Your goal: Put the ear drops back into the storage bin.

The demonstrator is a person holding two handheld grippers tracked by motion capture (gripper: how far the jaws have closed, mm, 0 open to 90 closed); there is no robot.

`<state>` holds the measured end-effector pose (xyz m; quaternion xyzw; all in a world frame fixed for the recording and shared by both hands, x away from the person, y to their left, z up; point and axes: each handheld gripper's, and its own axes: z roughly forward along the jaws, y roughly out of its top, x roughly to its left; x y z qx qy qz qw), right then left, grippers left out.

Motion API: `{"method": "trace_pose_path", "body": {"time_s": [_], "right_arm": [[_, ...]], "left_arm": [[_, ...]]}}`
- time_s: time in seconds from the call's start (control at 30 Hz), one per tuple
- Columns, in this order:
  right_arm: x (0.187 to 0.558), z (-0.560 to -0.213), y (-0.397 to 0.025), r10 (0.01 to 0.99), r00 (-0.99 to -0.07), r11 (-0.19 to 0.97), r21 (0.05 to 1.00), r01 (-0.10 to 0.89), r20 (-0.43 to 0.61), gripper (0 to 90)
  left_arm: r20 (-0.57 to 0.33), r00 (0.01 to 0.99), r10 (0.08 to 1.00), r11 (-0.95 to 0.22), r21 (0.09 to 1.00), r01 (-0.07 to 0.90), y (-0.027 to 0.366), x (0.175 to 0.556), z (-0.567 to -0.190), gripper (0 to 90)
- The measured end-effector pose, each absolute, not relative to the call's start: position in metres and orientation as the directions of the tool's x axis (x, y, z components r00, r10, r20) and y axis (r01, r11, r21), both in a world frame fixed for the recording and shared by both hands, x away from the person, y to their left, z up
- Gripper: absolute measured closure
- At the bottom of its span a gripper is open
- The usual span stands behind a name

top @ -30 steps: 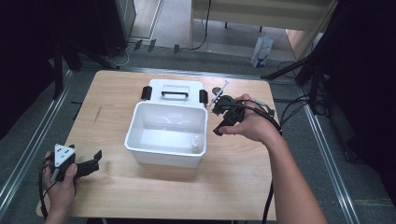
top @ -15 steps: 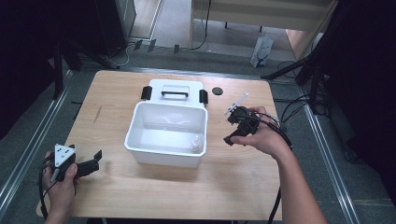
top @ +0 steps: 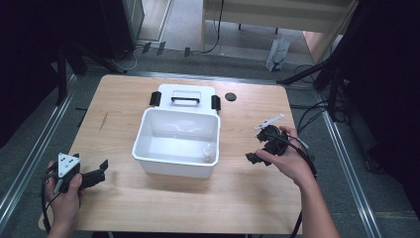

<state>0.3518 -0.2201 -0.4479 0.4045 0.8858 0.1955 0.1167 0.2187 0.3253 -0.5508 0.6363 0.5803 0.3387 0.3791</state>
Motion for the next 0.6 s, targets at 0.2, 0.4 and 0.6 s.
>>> {"method": "trace_pose_path", "body": {"time_s": [0.2, 0.4, 0.6], "right_arm": [[0.341, -0.465, -0.241, 0.812, -0.581, 0.519, 0.52, 0.678, -0.054, 0.0], [0.323, -0.487, -0.255, 0.829, -0.556, 0.483, 0.573, 0.662, -0.057, 0.0], [0.304, -0.505, -0.268, 0.851, -0.523, 0.426, 0.637, 0.642, -0.042, 0.0]], "left_arm": [[-0.006, 0.097, 0.995, -0.041, 0.875, 0.482, 0.325, 0.219, -0.551, 3.5], [-0.005, 0.097, 0.995, -0.042, 0.875, 0.482, 0.325, 0.219, -0.551, 3.8], [-0.005, 0.098, 0.995, -0.043, 0.875, 0.483, 0.325, 0.219, -0.551, 3.8]]}}
